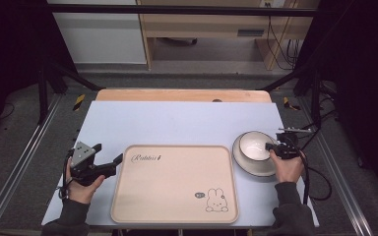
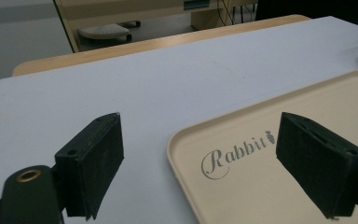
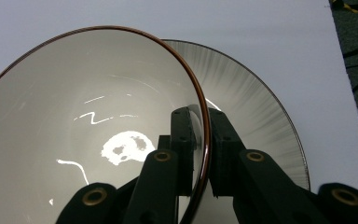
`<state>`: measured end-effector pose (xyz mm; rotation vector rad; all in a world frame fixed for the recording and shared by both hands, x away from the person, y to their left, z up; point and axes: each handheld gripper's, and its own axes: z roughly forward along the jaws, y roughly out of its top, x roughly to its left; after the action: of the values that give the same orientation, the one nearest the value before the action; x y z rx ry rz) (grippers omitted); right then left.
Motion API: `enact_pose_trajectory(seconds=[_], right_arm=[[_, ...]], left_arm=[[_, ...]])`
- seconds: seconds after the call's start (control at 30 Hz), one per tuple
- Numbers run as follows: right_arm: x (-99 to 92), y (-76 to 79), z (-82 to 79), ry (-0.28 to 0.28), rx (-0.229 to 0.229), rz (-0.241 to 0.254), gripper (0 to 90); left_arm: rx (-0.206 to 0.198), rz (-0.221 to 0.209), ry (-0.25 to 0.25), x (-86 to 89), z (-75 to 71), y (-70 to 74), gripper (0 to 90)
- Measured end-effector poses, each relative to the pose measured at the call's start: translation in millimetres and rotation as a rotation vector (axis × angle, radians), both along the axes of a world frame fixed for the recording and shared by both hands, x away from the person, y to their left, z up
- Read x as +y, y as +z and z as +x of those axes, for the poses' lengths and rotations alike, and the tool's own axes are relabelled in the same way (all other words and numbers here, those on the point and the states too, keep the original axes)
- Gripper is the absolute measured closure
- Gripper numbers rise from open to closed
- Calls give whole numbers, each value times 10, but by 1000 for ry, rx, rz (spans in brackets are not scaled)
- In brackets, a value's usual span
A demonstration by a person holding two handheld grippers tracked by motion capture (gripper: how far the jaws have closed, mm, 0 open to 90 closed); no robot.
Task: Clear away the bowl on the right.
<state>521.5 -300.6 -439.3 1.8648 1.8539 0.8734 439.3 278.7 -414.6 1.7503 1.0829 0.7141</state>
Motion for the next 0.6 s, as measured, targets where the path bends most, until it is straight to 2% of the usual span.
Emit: enact_pose_trajectory(seconds=[0.07,0.4,0.6], right_arm=[[-3,0,-6,9,-12,-12,826],[10,36,-31,23,-40,-3,824],[14,63,-48,12,-51,3,822]], left_arm=[[0,-1,0,1,-1,3,146],[0,1,0,-2,-1,3,146],[0,0,0,-3,-1,2,146]])
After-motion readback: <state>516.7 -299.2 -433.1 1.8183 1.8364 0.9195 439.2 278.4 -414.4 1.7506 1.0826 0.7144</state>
